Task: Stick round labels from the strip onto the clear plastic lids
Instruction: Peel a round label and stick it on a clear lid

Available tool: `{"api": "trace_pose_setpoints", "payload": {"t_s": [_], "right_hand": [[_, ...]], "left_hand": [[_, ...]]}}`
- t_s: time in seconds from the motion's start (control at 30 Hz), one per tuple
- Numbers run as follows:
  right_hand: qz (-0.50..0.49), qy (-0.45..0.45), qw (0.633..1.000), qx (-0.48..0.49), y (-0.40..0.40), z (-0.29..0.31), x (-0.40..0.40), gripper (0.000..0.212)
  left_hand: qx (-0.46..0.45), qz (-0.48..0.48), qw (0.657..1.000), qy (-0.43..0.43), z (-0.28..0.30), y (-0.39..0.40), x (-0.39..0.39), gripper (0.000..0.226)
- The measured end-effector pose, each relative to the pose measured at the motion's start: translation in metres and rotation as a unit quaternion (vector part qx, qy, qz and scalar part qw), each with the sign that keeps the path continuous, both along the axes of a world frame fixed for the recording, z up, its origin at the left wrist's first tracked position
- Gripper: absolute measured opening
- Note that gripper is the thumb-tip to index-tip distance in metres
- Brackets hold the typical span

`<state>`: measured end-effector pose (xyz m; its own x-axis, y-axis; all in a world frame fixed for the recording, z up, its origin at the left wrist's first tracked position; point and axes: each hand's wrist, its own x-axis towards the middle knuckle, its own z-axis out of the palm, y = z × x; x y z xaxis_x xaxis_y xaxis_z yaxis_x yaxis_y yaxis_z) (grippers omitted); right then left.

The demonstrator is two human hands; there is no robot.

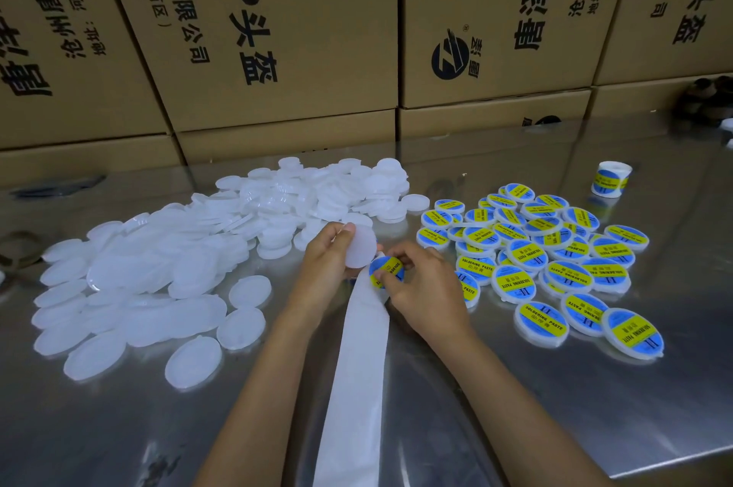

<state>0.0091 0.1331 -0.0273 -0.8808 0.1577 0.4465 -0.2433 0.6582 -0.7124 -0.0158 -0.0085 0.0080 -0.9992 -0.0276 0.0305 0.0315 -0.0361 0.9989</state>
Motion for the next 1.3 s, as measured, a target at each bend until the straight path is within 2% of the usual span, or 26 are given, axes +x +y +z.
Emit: {"api": "trace_pose_setpoints", "payload": {"t_s": [0.23,0.37,0.43,0.5,0.6,0.7,0.77,0.83,0.97,1.1,1.3], "right_hand": [[-0.005,0.024,1.000,-0.003,0.002,0.005,0.008,0.016],[0.048,0.001,0.992,-0.115,0.001,0.014,0.013,0.010],[0.089,-0.032,0.971,-0.220,0.003,0.022,0.015,0.013],[0.124,-0.065,0.937,-0.319,0.007,0.028,0.016,0.026],[0.160,-0.114,0.885,-0.423,0.013,0.033,0.016,0.021],[0.176,-0.110,0.842,-0.497,0.015,0.033,0.013,0.022],[0.186,-0.108,0.826,-0.522,0.015,0.034,0.013,0.013],[0.201,-0.113,0.816,-0.530,0.016,0.035,0.014,0.013],[0.222,-0.094,0.819,-0.521,0.015,0.038,0.016,0.013],[0.162,-0.013,0.886,-0.434,0.007,0.037,0.017,0.021],[0.147,0.032,0.909,-0.388,0.001,0.039,0.017,0.028]], "left_hand": [[-0.015,0.028,0.999,0.023,-0.004,-0.001,-0.006,0.026],[-0.026,0.056,0.998,0.033,-0.004,-0.005,-0.007,0.023],[-0.016,0.056,0.998,0.036,-0.004,-0.007,-0.008,0.024],[-0.015,0.049,0.998,0.033,-0.003,-0.006,-0.007,0.025],[-0.029,0.047,0.998,0.037,0.002,-0.006,-0.004,0.022],[-0.025,0.070,0.996,0.047,0.007,-0.012,-0.003,0.020],[0.041,0.043,0.996,0.059,0.011,-0.012,0.000,0.023],[0.124,0.010,0.991,0.052,0.018,-0.010,0.004,0.024],[0.199,-0.066,0.977,0.024,0.023,-0.002,0.014,0.031],[0.252,-0.124,0.960,-0.019,0.027,0.007,0.019,0.034],[0.273,-0.174,0.945,-0.044,0.026,0.012,0.019,0.053]]}}
